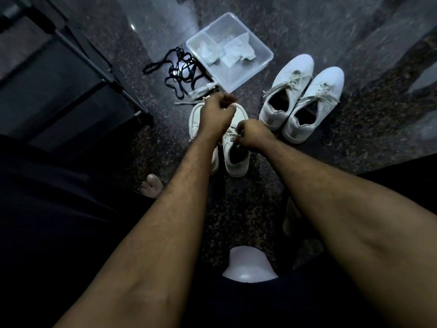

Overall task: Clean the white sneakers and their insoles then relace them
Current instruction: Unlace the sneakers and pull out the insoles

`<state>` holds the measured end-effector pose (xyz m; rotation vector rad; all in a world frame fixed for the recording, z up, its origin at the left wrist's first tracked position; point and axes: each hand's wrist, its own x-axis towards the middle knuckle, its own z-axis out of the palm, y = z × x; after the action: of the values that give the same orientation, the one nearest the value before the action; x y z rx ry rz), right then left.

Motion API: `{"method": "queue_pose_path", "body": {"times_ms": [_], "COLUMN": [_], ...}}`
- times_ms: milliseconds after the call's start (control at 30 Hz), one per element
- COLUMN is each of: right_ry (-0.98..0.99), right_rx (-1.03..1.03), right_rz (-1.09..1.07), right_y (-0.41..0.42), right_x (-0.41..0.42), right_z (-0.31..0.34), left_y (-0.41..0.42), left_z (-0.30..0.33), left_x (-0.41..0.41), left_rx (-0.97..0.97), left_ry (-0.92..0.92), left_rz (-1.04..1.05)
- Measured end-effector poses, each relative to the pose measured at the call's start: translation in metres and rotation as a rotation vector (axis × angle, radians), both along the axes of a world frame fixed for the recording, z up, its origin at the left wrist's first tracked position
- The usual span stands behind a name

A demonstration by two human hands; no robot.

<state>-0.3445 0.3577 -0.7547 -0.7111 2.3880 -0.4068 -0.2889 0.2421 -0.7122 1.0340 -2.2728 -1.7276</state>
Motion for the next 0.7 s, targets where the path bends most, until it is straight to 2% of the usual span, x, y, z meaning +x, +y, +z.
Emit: {"method": "queue_pose_path", "body": {"times_ms": [133,233,300,400,500,567,700], "right_ry": [-0.092,-0.333,-0.426,-0.576,-0.793,-0.767,-0.605], "right_rx": [-0.017,-0.255,-0.473,-0.763,-1.089,-1.095,-0.983], "right_rz": [-0.027,-0.338,-0.569,-0.770,-0.954,-1.051,-1.182], "right_y": [-0.005,-0.013,-0.022,-0.031,-0.033,-0.029,-0.013], "right_x": [-0.003,-0.006,-0.010,-0.022,-0.031,-0.034,-0.033], "right_z": [0.008,0.027,0.044,0.070,0.090,0.095,0.084], "left_y": [0.002,0.013,0.019,0.019,0.006,-0.010,-0.031], "left_z": [-0.015,-0.021,-0.020,-0.006,0.024,0.044,0.062], "left_x": [0.010,0.021,0.024,0.017,0.010,0.008,0.012], "left_rx": [-0.136,-0.044,0.112,0.235,0.391,0.585,0.921], "left_ry": [-0.332,-0.352,-0.271,-0.114,0.195,0.404,0.718], "left_rz": [-0.123,-0.193,-0.119,0.116,0.447,0.568,0.519]}}
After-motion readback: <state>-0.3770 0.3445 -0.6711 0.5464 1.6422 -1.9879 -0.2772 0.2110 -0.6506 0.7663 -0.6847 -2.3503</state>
